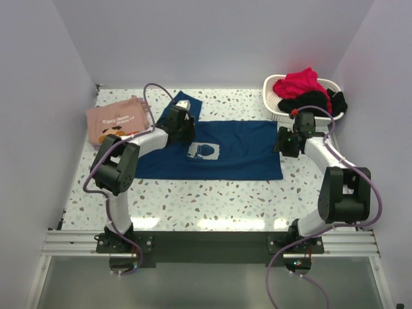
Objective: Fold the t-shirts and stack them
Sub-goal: Fold the tshirt
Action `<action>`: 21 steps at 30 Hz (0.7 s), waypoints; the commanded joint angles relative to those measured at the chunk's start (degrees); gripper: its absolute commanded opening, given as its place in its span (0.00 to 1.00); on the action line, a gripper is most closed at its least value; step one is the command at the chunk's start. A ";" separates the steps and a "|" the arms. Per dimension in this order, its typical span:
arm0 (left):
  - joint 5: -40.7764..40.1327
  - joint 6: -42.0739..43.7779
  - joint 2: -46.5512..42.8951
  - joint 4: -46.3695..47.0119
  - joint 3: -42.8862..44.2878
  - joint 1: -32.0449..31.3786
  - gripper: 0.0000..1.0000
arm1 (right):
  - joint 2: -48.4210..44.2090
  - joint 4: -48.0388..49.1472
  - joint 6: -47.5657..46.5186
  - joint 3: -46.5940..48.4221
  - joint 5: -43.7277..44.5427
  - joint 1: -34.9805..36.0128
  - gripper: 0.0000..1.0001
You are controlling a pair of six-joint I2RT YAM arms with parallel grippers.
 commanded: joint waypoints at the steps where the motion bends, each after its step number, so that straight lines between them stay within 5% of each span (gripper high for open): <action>1: -0.14 0.92 -0.12 2.04 3.39 -0.67 0.68 | 0.26 0.06 -0.24 0.60 -1.39 0.04 0.52; 3: -1.45 1.01 -1.18 1.69 3.57 -0.67 0.90 | 0.08 0.14 -0.42 0.60 -1.04 0.57 0.52; 5: -2.34 1.01 -3.28 1.25 3.40 -0.67 1.00 | -0.01 0.06 -0.51 0.95 -1.03 1.10 0.52; 21: -6.39 -3.56 -14.19 7.30 -18.47 0.03 1.00 | 9.03 4.35 1.69 8.67 -2.96 12.35 0.53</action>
